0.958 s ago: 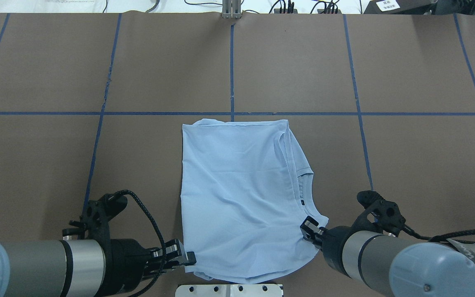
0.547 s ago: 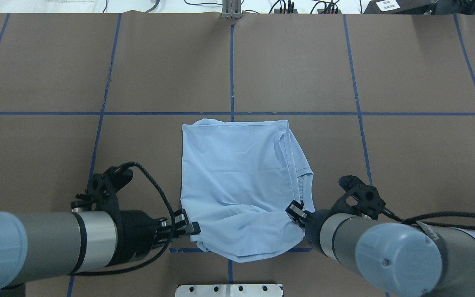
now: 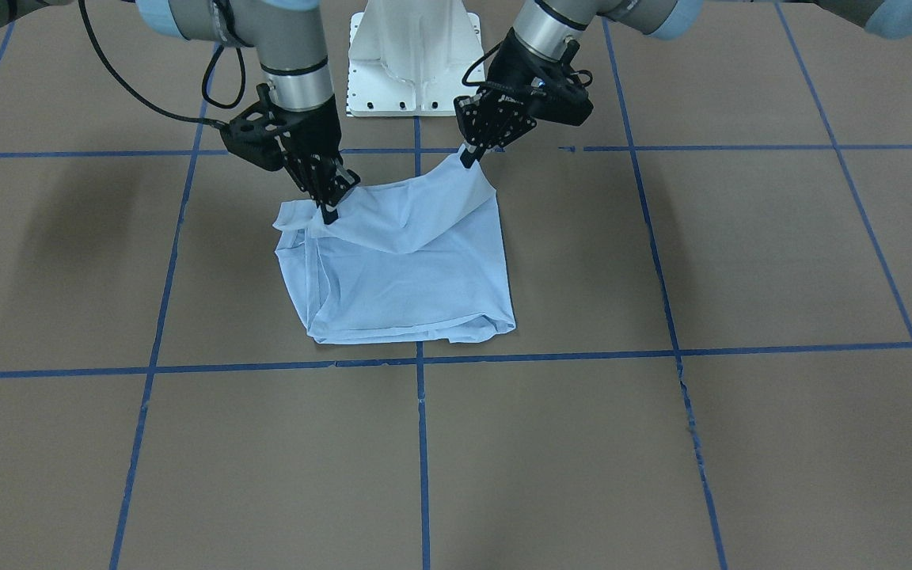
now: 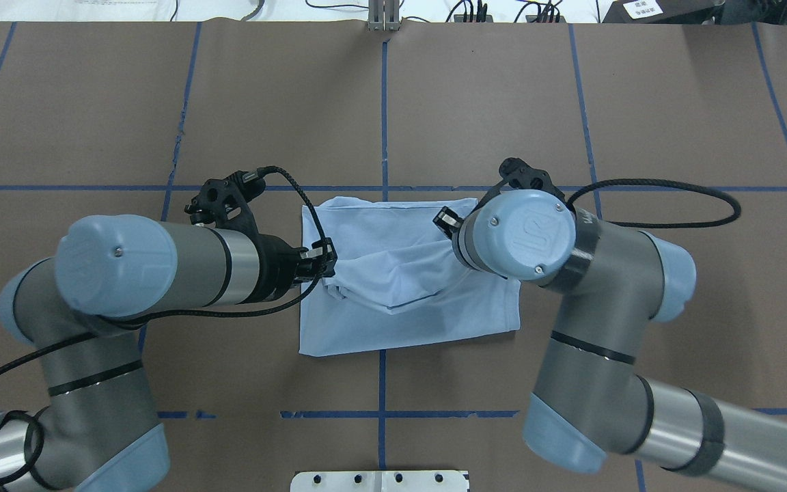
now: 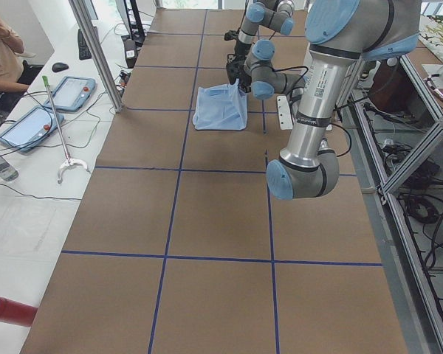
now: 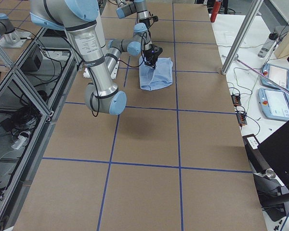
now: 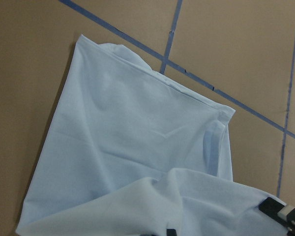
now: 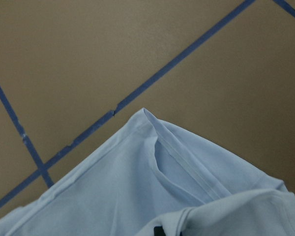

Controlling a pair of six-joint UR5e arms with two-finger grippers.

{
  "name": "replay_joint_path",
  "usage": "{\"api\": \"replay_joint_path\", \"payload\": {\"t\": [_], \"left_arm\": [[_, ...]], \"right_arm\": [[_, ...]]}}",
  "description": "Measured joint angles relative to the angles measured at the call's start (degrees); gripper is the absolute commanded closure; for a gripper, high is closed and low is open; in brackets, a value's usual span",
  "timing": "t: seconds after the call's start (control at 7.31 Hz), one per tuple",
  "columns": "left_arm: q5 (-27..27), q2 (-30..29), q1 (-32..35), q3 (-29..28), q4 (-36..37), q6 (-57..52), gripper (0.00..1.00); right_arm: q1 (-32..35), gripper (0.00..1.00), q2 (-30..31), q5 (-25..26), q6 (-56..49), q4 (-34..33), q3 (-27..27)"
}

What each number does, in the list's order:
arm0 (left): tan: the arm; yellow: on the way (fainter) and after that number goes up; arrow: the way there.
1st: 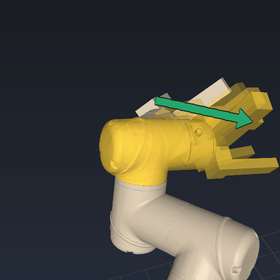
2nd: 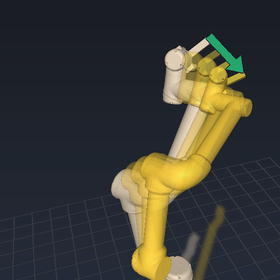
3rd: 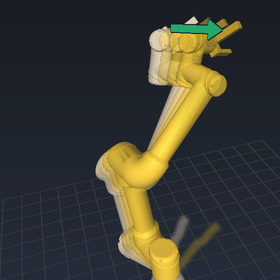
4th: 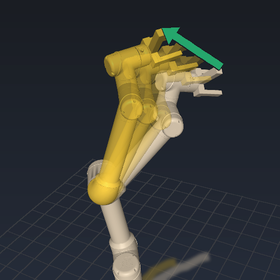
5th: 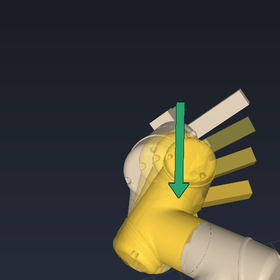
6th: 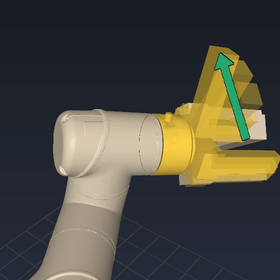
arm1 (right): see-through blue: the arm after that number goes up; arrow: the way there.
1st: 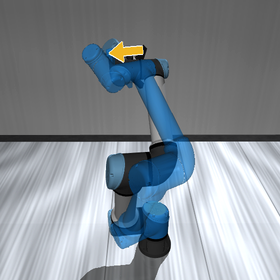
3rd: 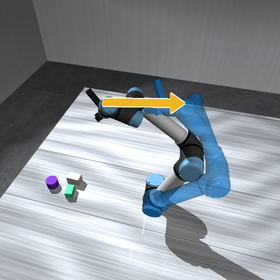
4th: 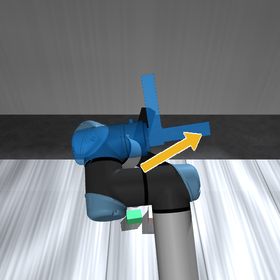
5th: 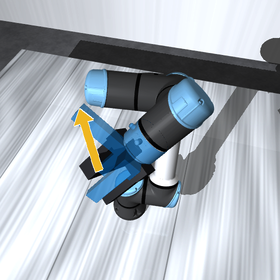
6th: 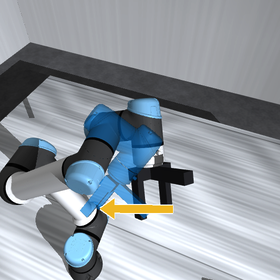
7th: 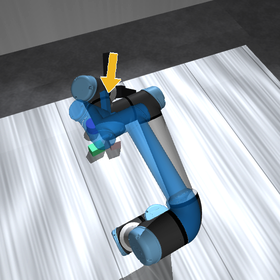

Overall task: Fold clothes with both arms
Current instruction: 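Lift the near edge with both grippers and fold it away from the robot, then open both grippers on the folded shirt and raise them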

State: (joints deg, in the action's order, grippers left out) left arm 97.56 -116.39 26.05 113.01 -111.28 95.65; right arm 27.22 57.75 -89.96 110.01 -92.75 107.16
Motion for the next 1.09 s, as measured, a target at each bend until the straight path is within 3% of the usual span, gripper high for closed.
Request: {"api": "replay_joint_path", "payload": {"t": [0.41,1.09], "left_arm": [[0.0,-4.27,3.68,-9.89,-0.21,-5.02,1.0],[0.25,-8.64,9.05,-19.25,-0.34,-12.5,1.0]], "right_arm": [[3.42,1.0,-4.09,-0.9,-3.48,10.6,-15.39],[6.1,1.0,-5.01,-3.42,-6.0,12.4,-18.19]]}}
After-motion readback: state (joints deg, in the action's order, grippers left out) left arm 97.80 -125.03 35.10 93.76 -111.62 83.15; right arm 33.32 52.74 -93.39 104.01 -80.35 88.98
